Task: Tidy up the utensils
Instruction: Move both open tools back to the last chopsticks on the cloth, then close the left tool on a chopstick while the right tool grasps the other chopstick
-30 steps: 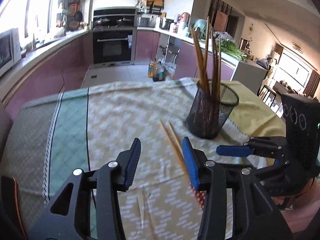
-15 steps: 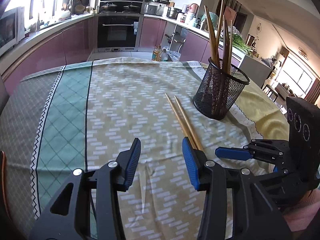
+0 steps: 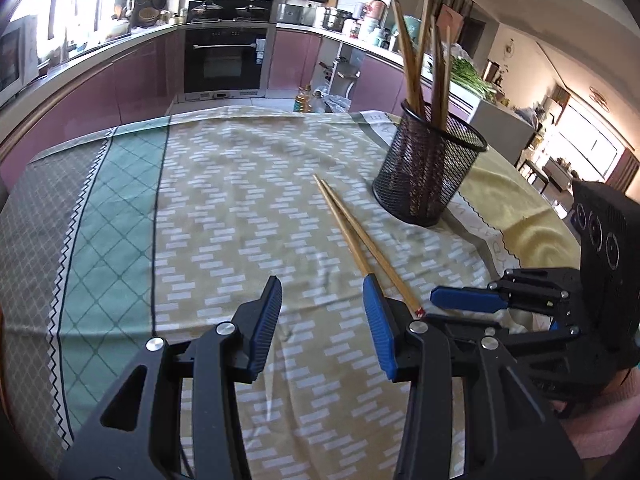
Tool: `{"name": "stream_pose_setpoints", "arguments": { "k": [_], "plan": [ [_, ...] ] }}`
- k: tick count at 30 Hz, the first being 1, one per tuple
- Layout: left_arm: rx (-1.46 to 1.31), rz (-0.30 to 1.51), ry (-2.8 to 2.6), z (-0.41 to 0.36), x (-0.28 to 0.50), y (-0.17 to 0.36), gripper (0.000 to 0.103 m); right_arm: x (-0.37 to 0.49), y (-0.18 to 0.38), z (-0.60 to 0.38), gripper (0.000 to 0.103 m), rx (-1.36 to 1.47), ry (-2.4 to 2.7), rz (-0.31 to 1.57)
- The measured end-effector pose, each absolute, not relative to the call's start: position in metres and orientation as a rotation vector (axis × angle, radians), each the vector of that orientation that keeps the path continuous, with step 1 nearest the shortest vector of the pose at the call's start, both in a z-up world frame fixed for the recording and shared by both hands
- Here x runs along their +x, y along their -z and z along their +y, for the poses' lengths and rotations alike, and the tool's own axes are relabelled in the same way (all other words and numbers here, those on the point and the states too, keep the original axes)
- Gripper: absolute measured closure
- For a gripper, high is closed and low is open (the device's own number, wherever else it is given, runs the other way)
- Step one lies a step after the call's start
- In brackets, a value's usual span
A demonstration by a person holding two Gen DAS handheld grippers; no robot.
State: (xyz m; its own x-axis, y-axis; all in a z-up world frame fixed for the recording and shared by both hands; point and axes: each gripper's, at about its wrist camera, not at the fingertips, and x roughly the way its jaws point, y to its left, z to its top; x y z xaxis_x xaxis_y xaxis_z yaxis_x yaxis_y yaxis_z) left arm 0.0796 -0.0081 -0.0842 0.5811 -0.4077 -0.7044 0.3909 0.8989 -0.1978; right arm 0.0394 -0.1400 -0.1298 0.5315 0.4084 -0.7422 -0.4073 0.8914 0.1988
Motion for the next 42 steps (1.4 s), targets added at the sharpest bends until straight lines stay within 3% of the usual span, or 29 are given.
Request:
{"name": "stream_pose_setpoints", "arguments": {
  "k": [14, 18, 20, 31, 35, 42],
  "plan": [
    [0.119, 0.907, 0.538, -0.054, 0.087, 0.108, 0.072, 0.050, 0.131, -0.149, 0.081, 0.017, -0.455, 0.900],
    [0.099, 0.919, 0.540, -0.051, 0.085, 0.109, 0.088, 0.053, 0.131, -0.150, 0.081, 0.018, -0.452, 0.902],
    [0.094, 0.923, 0.532, -0.048, 0.083, 0.109, 0.089, 0.056, 0.131, -0.149, 0.081, 0.012, -0.450, 0.899],
    [0.076, 0.933, 0.529, -0.043, 0.081, 0.108, 0.089, 0.095, 0.130, -0.127, 0.081, -0.022, -0.440, 0.893],
    [0.078, 0.928, 0.508, -0.042, 0.088, 0.106, 0.084, 0.101, 0.131, -0.131, 0.095, -0.001, -0.420, 0.899],
    [0.099, 0.922, 0.498, -0.052, 0.106, 0.104, 0.084, 0.099, 0.131, -0.146, 0.098, 0.090, -0.419, 0.891]
  ]
}}
